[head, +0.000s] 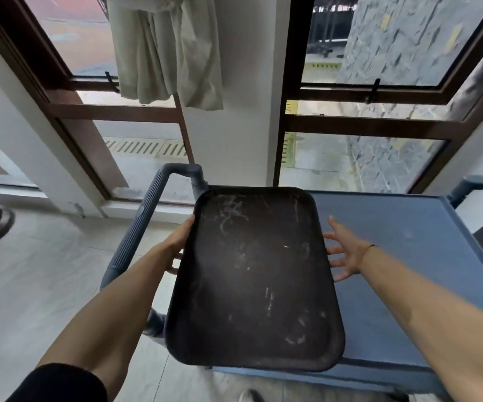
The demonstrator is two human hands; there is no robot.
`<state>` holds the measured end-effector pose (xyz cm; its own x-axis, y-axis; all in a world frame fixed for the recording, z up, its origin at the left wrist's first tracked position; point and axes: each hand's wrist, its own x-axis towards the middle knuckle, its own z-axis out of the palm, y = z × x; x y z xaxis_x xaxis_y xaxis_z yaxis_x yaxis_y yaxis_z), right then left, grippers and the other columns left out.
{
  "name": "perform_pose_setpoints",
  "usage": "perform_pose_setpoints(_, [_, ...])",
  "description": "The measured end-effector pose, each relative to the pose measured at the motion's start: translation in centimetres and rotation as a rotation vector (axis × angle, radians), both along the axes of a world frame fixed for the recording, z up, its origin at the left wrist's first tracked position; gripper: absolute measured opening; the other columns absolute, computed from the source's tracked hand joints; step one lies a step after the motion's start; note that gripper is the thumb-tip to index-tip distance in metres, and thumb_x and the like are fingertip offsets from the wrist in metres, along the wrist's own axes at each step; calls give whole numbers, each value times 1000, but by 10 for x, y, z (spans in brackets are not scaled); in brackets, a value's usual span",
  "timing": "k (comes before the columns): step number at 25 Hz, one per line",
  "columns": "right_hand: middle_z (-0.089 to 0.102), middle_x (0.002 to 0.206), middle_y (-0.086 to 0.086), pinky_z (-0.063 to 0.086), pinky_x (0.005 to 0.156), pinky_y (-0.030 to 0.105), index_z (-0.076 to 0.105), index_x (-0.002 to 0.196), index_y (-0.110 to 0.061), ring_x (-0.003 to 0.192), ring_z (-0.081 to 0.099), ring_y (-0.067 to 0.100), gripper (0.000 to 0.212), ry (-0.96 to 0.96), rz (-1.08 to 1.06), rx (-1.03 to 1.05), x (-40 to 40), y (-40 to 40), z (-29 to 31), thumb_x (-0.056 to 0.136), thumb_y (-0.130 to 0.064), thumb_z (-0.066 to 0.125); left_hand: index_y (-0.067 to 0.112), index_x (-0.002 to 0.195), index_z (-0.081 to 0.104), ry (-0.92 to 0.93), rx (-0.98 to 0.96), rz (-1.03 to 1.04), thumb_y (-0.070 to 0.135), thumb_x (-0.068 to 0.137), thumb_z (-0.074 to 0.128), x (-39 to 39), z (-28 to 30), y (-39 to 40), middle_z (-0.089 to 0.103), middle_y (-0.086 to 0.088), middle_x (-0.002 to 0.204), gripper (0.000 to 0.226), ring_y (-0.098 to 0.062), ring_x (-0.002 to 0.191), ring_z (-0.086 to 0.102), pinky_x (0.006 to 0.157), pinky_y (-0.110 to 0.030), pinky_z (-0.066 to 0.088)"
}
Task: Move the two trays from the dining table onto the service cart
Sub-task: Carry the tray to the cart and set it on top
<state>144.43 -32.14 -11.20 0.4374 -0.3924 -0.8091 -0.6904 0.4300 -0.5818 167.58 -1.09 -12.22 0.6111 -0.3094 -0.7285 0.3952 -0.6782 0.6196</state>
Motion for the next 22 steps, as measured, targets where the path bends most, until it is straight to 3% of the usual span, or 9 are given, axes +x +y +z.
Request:
perform_pose_setpoints(7, [59,112,10,45,79,57,56,122,-31,101,56,32,64,52,-45,20,18,3,-30,84,-80,36,31,101,63,51,20,-25,93,72,30,23,-28,-3,61,1,110,76,-24,101,57,76,-49,46])
perform_pose_setpoints(13, [59,111,7,43,77,56,55,123,-36,98,56,30,62,80,-54,10,24,4,-45,84,-80,36,24,126,53,34,43,-12,87,78,36,31,-38,-3,51,-1,126,81,-27,107,55,81,-52,47])
perform_pose_setpoints(15, [59,111,6,43,79,55,55,122,-36,98,56,29,60,85,-48,3,23,5,-48,85,-80,35,27,121,56,46,34,-25,84,82,35,31,-39,-1,53,2,118,72,-25,104,56,85,-52,47])
perform_pose_setpoints(19, [59,111,5,41,80,54,60,104,-34,96,56,27,53,86,-12,-1,22,8,-50,86,-77,37,34,119,50,70,36,-84,80,87,29,28,-38,-2,54,5,103,60,-25,107,50,88,-50,43])
perform_pose_setpoints(22, [59,109,3,42,79,52,59,93,-33,94,56,25,49,82,5,-11,19,12,-49,87,-76,36,31,129,48,51,59,-89,79,89,29,24,-39,-4,51,-3,122,65,-30,119,47,89,-51,42])
